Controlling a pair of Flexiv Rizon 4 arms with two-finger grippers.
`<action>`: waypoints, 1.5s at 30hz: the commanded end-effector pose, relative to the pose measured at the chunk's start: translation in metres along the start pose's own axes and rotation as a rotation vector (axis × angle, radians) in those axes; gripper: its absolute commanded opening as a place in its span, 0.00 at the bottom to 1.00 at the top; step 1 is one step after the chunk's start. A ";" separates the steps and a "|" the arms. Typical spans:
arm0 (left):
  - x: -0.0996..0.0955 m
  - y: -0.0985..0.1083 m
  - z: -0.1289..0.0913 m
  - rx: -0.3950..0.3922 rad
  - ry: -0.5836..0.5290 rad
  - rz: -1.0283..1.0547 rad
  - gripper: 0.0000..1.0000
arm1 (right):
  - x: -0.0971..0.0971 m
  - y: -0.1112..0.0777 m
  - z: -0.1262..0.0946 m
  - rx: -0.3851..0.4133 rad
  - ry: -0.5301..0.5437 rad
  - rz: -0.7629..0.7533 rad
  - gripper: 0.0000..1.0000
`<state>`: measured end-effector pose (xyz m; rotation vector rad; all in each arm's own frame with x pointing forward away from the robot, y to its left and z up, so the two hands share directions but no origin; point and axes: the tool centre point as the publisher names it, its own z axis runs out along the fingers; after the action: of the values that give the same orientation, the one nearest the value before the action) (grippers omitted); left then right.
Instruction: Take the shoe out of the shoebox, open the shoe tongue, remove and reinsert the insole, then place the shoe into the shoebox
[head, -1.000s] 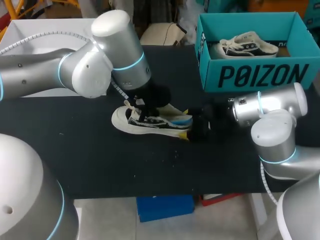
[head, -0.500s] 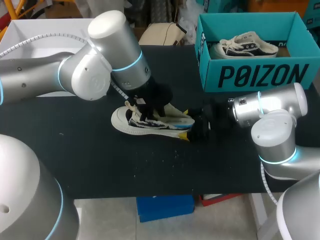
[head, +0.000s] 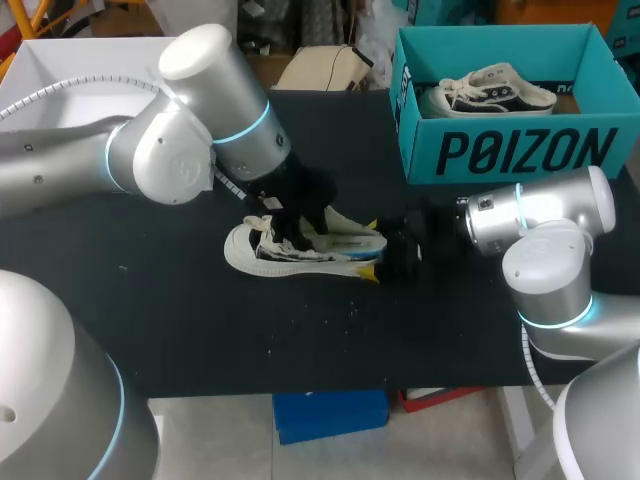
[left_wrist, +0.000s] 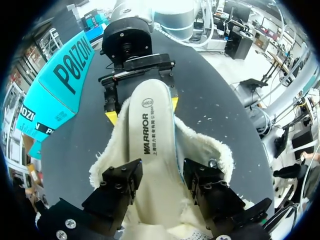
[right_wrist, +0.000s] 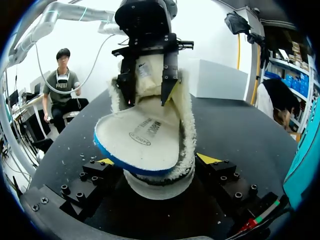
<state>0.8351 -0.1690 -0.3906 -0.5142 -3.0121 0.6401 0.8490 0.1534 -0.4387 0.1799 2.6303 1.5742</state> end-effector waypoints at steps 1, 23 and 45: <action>-0.002 -0.006 0.005 -0.014 -0.005 0.019 0.53 | -0.002 -0.001 0.001 0.002 -0.001 0.002 0.00; -0.004 -0.026 0.024 -0.001 -0.113 0.073 0.47 | -0.002 -0.001 0.001 0.002 -0.001 0.002 0.00; -0.025 -0.050 0.028 0.066 -0.180 0.097 0.42 | -0.002 -0.001 0.001 0.002 -0.001 0.002 0.00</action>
<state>0.8392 -0.2281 -0.3911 -0.6346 -3.1346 0.8244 0.8492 0.1527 -0.4390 0.1805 2.6302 1.5741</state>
